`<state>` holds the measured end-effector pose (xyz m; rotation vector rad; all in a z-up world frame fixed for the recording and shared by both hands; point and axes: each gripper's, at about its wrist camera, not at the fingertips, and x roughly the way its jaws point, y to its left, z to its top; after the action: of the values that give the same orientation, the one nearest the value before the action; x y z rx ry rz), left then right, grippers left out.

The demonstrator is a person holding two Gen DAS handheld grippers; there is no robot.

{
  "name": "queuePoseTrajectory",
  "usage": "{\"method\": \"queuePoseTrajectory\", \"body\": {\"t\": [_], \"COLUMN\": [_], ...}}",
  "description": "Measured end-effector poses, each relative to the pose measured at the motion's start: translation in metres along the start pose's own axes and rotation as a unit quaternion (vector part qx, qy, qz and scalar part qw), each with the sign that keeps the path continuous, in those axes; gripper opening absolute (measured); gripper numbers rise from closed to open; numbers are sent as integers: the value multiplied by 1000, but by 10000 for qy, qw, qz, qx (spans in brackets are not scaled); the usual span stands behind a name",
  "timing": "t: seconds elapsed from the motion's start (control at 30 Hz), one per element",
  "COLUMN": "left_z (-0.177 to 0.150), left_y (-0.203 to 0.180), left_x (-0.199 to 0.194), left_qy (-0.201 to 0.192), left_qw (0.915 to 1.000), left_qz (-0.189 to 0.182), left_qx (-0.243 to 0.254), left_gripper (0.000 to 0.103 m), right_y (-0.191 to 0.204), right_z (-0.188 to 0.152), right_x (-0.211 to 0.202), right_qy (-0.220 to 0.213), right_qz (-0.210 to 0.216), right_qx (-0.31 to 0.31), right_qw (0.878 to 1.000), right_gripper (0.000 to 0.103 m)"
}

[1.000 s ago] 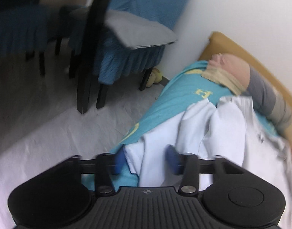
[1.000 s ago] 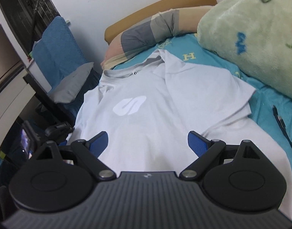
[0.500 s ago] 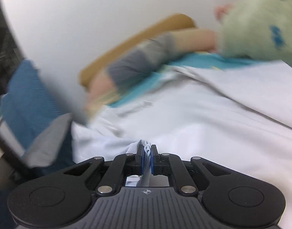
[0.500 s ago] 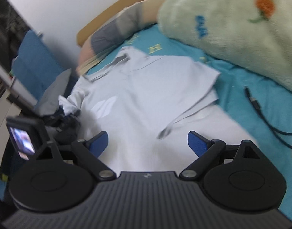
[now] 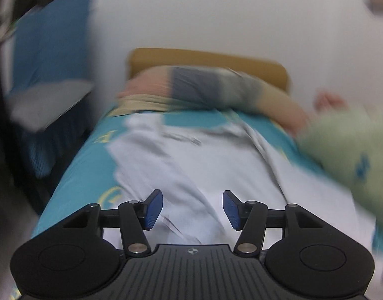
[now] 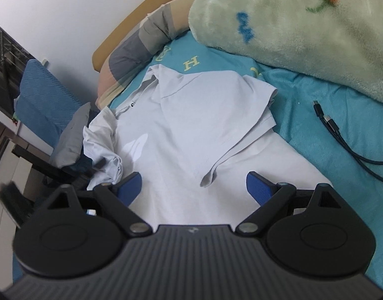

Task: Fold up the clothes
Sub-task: 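Fold the held side over toward the shirt middle, open left gripper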

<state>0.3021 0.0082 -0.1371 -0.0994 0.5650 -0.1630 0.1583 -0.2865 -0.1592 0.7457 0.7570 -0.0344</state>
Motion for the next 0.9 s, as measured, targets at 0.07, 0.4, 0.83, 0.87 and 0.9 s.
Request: {"method": "queuePoseTrajectory", "body": {"t": [0.07,0.4,0.83,0.87,0.9], "left_z": [10,34,142,155,164], "left_y": [22,89,177,186,196], "left_x": [14,70,71,72,73], "left_qy": [-45,-159,248,331,415], "left_qw": [9986,9840,9778,9687,9579], "left_qz": [170,181,2081,2447,2805], "left_qx": [-496,-1763,-54,249,460], "left_gripper": [55,29,1,1,2], "right_y": [-1,-2,50,52,53], "right_z": [0,-5,-29,-31,-31], "right_x": [5,24,21,23,26], "right_qy": [27,38,-661,-634,-599], "right_qz": [-32,-274,-628,-641,-670], "right_qx": [-3,-298,-2177,-2222,-2236], "right_qw": [10000,9992,9717,9708,9705], "right_gripper": [92,92,92,92,92]}}
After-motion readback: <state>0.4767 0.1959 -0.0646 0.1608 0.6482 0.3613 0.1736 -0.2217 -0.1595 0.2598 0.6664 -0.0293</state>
